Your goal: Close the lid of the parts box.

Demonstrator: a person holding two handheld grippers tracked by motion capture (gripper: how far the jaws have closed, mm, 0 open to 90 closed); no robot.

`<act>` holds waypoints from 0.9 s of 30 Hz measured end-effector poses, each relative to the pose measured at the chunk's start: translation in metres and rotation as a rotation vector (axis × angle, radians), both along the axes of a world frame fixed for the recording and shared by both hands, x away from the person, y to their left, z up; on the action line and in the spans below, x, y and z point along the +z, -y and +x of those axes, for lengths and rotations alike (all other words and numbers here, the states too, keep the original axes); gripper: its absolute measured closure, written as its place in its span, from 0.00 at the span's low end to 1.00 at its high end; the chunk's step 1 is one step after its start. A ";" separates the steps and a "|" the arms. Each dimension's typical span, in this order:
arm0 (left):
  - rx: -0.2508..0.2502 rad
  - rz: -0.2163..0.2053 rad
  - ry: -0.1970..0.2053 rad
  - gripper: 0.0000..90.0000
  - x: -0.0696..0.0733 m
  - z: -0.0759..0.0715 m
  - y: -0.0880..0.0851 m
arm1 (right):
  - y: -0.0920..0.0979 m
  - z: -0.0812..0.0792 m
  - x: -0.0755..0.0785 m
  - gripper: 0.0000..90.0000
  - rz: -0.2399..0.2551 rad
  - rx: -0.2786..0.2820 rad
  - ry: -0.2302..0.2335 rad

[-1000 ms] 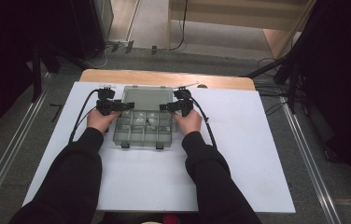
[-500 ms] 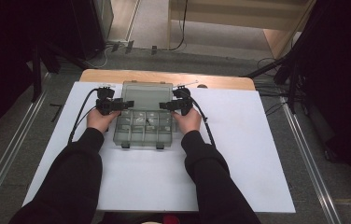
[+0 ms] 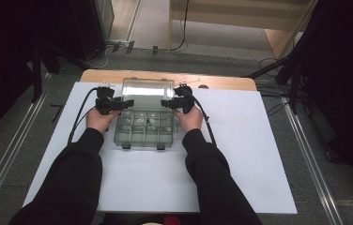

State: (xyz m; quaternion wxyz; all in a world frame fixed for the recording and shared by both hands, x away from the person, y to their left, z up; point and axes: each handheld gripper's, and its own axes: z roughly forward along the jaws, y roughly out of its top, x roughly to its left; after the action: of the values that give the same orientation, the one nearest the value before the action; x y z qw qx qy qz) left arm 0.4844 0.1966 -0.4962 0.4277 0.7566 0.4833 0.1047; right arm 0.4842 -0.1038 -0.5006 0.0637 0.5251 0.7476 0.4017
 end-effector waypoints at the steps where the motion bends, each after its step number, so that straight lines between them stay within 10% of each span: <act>1: -0.003 -0.002 0.001 0.42 0.001 0.000 -0.001 | 0.000 0.000 0.001 0.45 0.002 0.004 0.002; 27: -0.060 -0.043 0.061 0.45 0.025 -0.011 -0.008 | 0.012 -0.009 0.035 0.51 0.043 0.074 0.054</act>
State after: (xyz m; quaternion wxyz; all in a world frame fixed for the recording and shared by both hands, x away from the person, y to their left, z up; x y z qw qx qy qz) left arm 0.4733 0.2049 -0.4714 0.4613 0.7580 0.4491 0.1047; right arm 0.4756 -0.1156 -0.4652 0.0577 0.4873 0.7555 0.4340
